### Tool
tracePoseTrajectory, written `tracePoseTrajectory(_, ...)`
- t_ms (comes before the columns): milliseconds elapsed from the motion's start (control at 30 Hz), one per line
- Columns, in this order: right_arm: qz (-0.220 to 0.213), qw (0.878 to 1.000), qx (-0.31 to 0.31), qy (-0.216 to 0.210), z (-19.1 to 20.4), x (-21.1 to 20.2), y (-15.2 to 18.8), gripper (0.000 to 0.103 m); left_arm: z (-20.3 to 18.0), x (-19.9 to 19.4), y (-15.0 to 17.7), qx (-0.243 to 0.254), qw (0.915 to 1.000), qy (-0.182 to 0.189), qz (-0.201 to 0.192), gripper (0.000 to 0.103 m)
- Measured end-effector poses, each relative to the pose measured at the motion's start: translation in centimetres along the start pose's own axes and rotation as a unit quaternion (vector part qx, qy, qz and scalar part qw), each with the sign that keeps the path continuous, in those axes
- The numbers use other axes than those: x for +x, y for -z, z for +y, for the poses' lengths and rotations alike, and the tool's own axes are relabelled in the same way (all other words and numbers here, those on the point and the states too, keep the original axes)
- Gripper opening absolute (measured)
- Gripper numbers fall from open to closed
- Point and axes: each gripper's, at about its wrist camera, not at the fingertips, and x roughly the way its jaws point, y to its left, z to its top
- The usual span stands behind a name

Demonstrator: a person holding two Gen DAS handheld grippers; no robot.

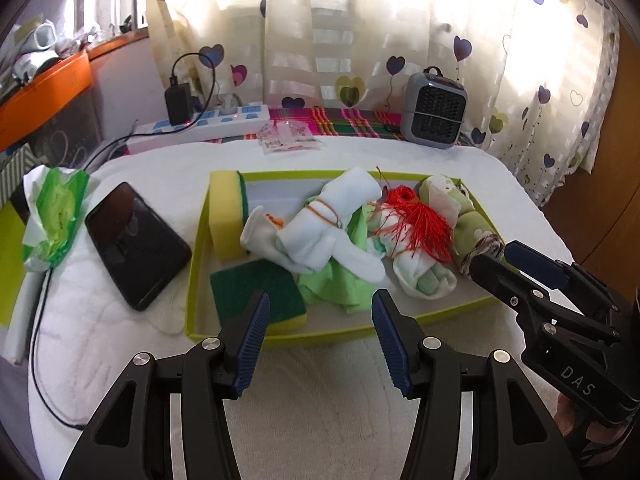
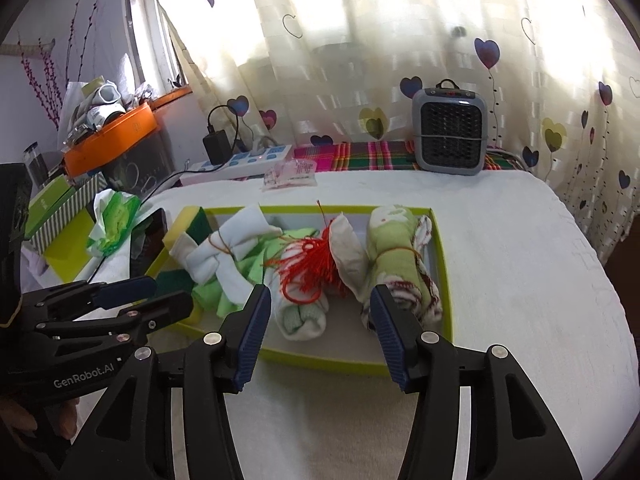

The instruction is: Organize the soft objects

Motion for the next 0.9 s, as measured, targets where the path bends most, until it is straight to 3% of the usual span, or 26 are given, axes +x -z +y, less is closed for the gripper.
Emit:
tracePoseTrajectory(333,0.026,1.000,-0.001,0.002,0.1,-0.7,2.5,0.057,-0.3,-1.2,3.0,-0.004,0.9994,-0.034,-0.002,0.053)
tracePoseTrajectory(633,0.050,0.998,-0.013,0.021,0.3,-0.9,4.5,0.059,-1.1,-0.3,6.4,-0.001,0.9985,-0.047,0.028,0.053)
tracePoseTrajectory(900,0.075,0.996,-0.012,0.040,0.1,-0.5,5.9,0.059,-1.3,0.2,7.4,-0.004,0.9974,-0.061,0.038,0.053)
